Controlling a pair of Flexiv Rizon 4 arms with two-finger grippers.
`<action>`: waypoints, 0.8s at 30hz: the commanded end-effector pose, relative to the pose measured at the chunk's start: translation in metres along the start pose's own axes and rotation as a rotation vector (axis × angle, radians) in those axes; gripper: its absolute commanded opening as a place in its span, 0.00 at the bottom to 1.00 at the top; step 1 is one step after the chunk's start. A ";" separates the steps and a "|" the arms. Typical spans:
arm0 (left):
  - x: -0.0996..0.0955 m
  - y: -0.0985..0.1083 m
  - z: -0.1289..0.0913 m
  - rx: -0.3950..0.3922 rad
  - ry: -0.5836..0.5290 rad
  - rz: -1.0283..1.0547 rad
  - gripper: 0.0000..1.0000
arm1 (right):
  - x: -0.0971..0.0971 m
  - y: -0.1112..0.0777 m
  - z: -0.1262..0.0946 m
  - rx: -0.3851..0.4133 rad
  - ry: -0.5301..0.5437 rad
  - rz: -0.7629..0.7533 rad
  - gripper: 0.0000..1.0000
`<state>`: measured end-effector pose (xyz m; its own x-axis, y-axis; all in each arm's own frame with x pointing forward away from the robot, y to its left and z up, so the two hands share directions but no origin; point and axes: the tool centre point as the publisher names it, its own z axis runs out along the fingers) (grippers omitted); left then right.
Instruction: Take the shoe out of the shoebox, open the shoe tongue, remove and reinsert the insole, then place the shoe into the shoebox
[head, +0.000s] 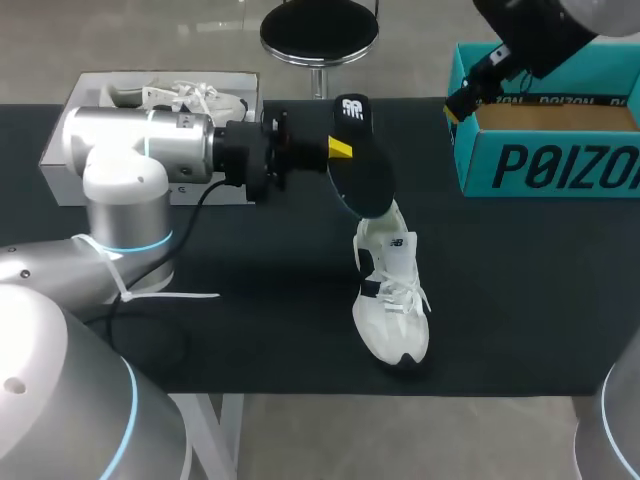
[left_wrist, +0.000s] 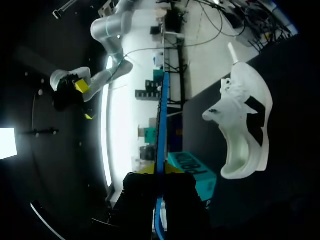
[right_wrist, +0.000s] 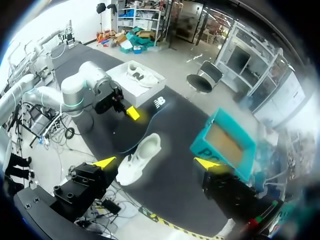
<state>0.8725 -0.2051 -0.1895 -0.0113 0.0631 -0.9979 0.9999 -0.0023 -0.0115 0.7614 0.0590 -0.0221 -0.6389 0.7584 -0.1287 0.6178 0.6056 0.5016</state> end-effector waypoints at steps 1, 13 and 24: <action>0.000 -0.003 0.002 0.001 -0.003 0.001 0.00 | 0.003 0.014 0.007 0.023 0.003 -0.006 1.00; 0.002 -0.011 0.000 0.019 -0.013 -0.012 0.00 | 0.003 0.015 0.005 0.040 0.037 -0.011 1.00; 0.019 -0.016 -0.010 0.039 0.012 -0.055 0.00 | 0.003 0.015 0.005 0.040 0.037 -0.011 1.00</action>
<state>0.8565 -0.1974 -0.2083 -0.0660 0.0729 -0.9952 0.9971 -0.0328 -0.0686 0.7695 0.0710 -0.0192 -0.6626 0.7419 -0.1022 0.6260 0.6236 0.4682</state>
